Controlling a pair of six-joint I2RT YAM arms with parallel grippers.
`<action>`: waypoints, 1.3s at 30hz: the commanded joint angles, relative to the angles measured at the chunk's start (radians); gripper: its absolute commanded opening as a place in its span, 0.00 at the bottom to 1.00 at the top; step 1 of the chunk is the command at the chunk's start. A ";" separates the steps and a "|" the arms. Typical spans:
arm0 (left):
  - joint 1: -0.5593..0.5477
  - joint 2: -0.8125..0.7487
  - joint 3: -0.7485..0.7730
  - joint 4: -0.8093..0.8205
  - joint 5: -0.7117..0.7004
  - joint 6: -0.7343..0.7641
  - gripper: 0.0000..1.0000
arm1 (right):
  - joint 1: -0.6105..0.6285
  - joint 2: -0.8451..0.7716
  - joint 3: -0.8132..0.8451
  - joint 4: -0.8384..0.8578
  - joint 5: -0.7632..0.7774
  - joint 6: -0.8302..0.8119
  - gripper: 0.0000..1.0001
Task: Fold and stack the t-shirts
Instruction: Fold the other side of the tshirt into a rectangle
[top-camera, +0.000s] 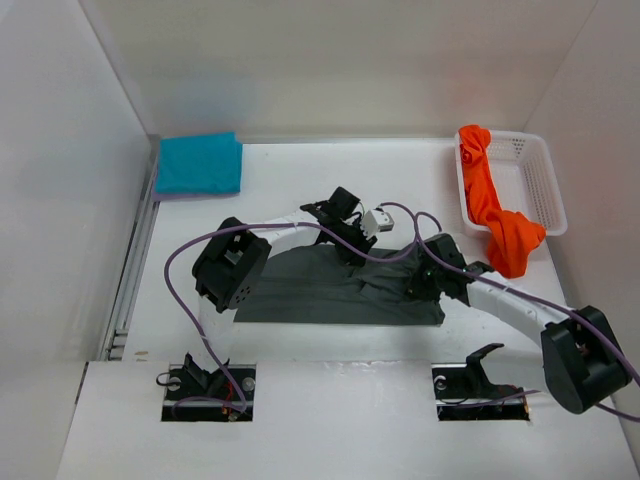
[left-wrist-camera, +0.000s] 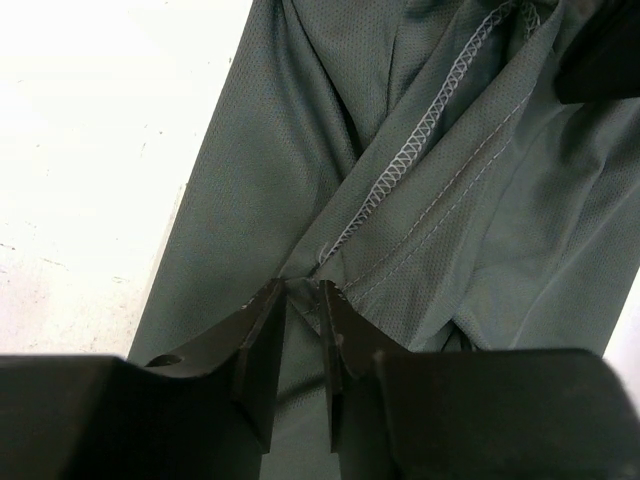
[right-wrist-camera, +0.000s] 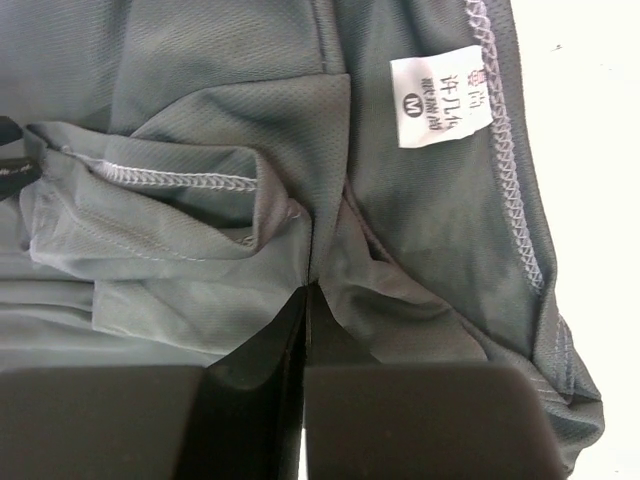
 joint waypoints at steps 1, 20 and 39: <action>0.002 -0.006 0.001 0.024 0.012 -0.004 0.15 | 0.016 -0.037 0.045 -0.025 0.026 -0.001 0.00; 0.016 -0.009 0.023 0.023 -0.011 -0.019 0.08 | 0.033 -0.159 -0.038 -0.126 0.015 0.039 0.01; 0.197 -0.234 0.061 -0.221 -0.041 0.053 0.55 | -0.160 -0.029 0.266 -0.170 0.127 -0.207 0.49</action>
